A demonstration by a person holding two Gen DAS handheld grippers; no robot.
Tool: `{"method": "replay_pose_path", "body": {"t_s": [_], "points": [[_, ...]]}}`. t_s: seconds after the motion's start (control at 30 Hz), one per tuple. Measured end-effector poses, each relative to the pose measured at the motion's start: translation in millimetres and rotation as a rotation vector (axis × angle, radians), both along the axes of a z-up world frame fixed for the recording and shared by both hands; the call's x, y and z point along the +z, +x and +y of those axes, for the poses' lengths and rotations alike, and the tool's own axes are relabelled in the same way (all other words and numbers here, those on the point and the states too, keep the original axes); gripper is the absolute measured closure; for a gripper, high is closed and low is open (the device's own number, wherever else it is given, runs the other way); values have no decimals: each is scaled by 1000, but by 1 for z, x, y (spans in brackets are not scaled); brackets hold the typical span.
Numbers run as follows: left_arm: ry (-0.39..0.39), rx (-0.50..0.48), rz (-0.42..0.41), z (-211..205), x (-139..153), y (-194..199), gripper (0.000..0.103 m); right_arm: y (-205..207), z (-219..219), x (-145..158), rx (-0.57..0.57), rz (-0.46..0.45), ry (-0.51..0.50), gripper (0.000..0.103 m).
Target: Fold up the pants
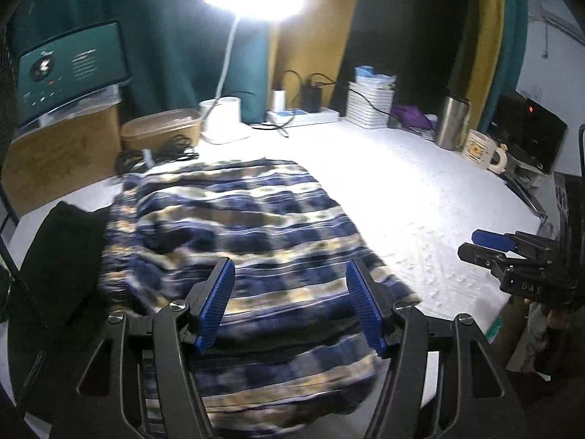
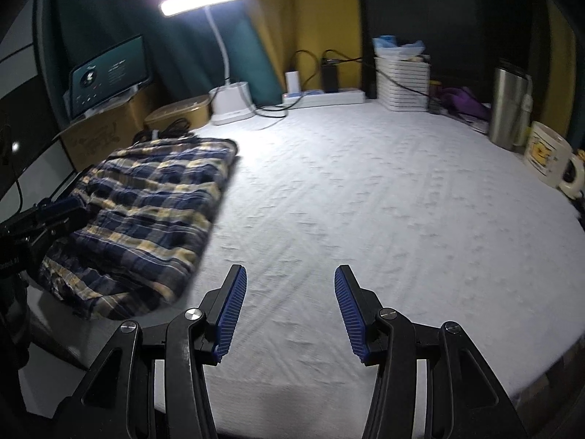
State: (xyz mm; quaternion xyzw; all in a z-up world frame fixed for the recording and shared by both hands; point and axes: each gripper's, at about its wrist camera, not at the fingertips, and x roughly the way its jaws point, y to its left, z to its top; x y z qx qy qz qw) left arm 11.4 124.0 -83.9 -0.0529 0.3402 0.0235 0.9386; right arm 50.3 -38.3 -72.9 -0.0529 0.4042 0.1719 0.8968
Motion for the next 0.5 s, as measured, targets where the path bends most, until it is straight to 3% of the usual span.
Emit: {"method": "replay_pose_path", "body": {"t_s": [0.07, 0.1, 0.13, 0.5], "points": [[8, -13, -4, -10, 2, 3, 36, -2, -10, 2, -15, -5, 6, 38], [10, -13, -7, -13, 2, 4, 33, -4, -15, 2, -24, -13, 9, 27], [8, -12, -13, -16, 4, 4, 28, -6, -20, 4, -35, -25, 12, 24], [19, -42, -98, -50, 25, 3, 9, -23, -53, 24, -105, -89, 12, 23]]}}
